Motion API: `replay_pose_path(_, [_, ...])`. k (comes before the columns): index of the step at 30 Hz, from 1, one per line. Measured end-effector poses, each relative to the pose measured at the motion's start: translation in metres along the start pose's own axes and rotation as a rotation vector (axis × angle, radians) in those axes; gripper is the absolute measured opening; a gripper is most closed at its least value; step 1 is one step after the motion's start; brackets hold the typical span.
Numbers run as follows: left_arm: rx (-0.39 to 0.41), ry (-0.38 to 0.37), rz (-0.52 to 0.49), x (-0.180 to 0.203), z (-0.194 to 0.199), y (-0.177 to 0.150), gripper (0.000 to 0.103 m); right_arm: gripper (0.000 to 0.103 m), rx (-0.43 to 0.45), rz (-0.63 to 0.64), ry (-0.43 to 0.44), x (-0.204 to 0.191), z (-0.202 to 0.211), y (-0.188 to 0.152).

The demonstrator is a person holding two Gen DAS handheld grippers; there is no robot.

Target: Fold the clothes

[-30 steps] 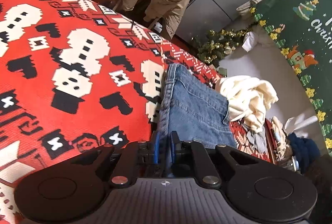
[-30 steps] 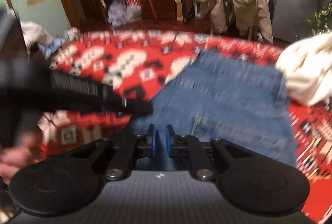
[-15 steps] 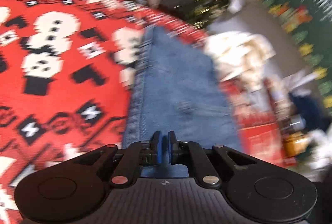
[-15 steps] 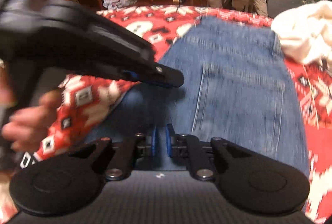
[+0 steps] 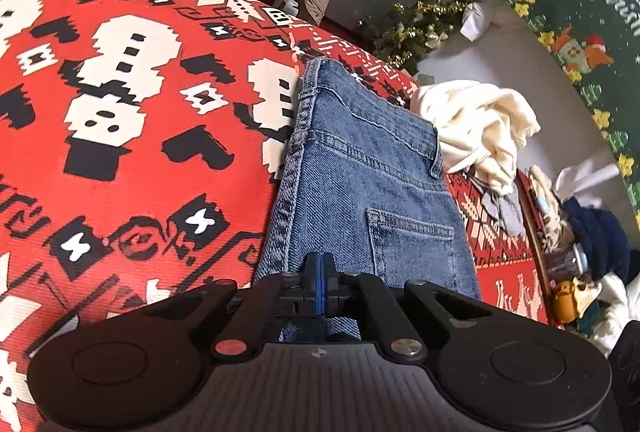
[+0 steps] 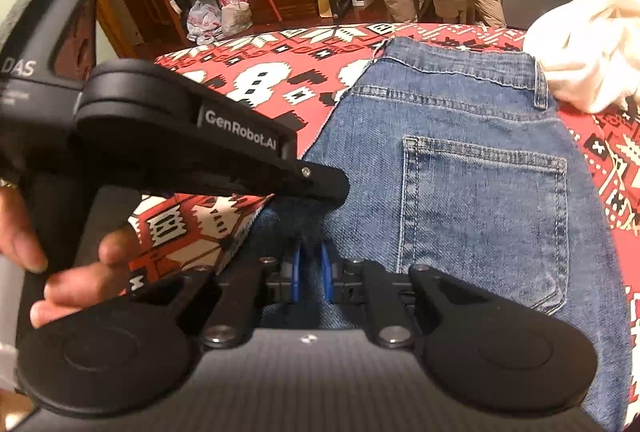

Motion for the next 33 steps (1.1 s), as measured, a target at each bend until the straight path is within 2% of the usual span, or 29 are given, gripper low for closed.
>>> replay_pose_path(7, [0.057,-0.089,0.108,-0.007,-0.001,0.004,0.002,0.013,0.119,-0.092,-0.089,0.044,0.013,0.039])
replay_pose_path(10, [0.067,-0.121,0.137,-0.01,-0.003,0.005,0.002,0.013,0.149,-0.069,-0.097,0.053,0.003,0.057])
replay_pose_path(12, [0.064,-0.131,0.151,-0.012,-0.004,0.005,0.003,0.013,0.134,-0.037,-0.128,0.059,-0.011,0.065])
replay_pose_path(14, [0.06,-0.128,0.151,-0.013,-0.005,0.005,0.003,0.012,0.132,-0.033,-0.135,0.067,-0.013,0.066])
replay_pose_path(15, [0.057,-0.123,0.147,-0.012,-0.005,0.005,0.003,0.005,0.133,-0.04,-0.13,0.071,-0.013,0.067])
replay_pose_path(16, [0.055,-0.117,0.142,-0.012,-0.005,0.005,0.003,0.0,0.132,-0.048,-0.163,0.078,-0.012,0.066])
replay_pose_path(21, [0.054,-0.113,0.137,-0.012,-0.005,0.005,0.003,0.0,0.123,-0.092,-0.253,0.121,-0.006,0.062])
replay_pose_path(24, [0.055,-0.102,0.127,-0.011,-0.005,0.005,0.003,0.0,0.125,-0.095,-0.258,0.146,0.0,0.058])
replay_pose_path(26, [0.057,-0.093,0.118,-0.01,-0.005,0.005,0.003,0.0,0.129,-0.089,-0.263,0.15,0.003,0.057])
replay_pose_path(28, [0.057,-0.091,0.119,-0.01,-0.005,0.005,0.003,0.0,0.129,-0.064,-0.327,0.149,0.008,0.058])
replay_pose_path(32, [0.056,-0.09,0.117,-0.01,-0.005,0.005,0.003,0.002,0.129,-0.071,-0.308,0.151,0.014,0.05])
replay_pose_path(33, [0.056,-0.09,0.116,-0.01,-0.005,0.004,0.003,0.002,0.111,-0.067,-0.335,0.157,0.01,0.047])
Point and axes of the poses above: each gripper's, at about its wrist camera, not at the fingertips, and z roughly against the way its jaws point, x to its right, y to its top, the point moved 8 cm from there along -z, roughly the way its jaws point, and after that the axes turned 15 degrees about -x, right-handed, at the moved point
